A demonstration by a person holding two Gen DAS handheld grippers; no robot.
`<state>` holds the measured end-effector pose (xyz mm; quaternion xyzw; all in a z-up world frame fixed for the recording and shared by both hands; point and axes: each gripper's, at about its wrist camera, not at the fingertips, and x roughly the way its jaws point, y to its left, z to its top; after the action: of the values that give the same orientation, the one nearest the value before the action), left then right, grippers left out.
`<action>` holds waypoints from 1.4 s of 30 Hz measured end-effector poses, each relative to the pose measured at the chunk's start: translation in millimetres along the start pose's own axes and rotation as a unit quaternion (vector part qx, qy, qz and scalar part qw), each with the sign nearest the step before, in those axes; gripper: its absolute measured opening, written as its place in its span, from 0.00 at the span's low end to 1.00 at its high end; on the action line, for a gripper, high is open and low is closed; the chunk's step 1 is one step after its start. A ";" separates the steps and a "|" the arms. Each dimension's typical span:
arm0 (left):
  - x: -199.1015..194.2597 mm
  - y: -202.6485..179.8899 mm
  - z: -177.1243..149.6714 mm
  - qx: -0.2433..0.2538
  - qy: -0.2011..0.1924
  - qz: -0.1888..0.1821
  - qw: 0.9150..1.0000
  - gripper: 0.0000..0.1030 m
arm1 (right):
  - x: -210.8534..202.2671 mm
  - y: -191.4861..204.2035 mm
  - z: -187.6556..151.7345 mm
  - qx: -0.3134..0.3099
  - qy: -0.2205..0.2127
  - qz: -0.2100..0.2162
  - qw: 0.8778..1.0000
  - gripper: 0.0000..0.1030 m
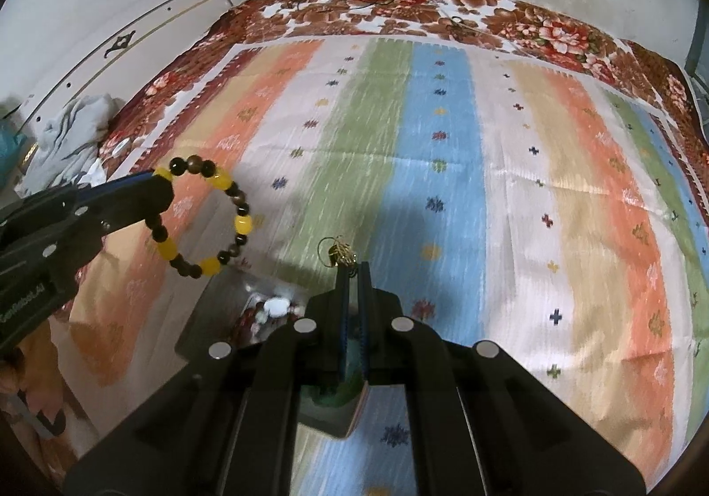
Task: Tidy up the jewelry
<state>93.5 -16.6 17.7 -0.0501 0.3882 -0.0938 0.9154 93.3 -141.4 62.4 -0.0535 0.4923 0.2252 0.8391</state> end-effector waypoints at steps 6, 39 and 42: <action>-4.3 -10.2 -14.2 0.007 0.005 -0.006 1.000 0.11 | -5.2 4.5 -14.0 -0.003 0.004 0.009 1.000 0.05; -7.6 -8.3 -56.9 0.028 0.041 0.023 0.998 0.74 | -22.4 -2.2 -40.4 0.008 -0.014 -0.015 1.000 0.69; -9.9 -7.4 -61.0 0.028 0.037 0.023 0.999 0.85 | -25.3 -2.4 -44.6 0.006 -0.017 -0.015 1.000 0.76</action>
<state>41.8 -22.9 -16.5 -0.0118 0.4198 -0.0858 0.9035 48.1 -165.7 60.9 -0.0521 0.4782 0.2104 0.8511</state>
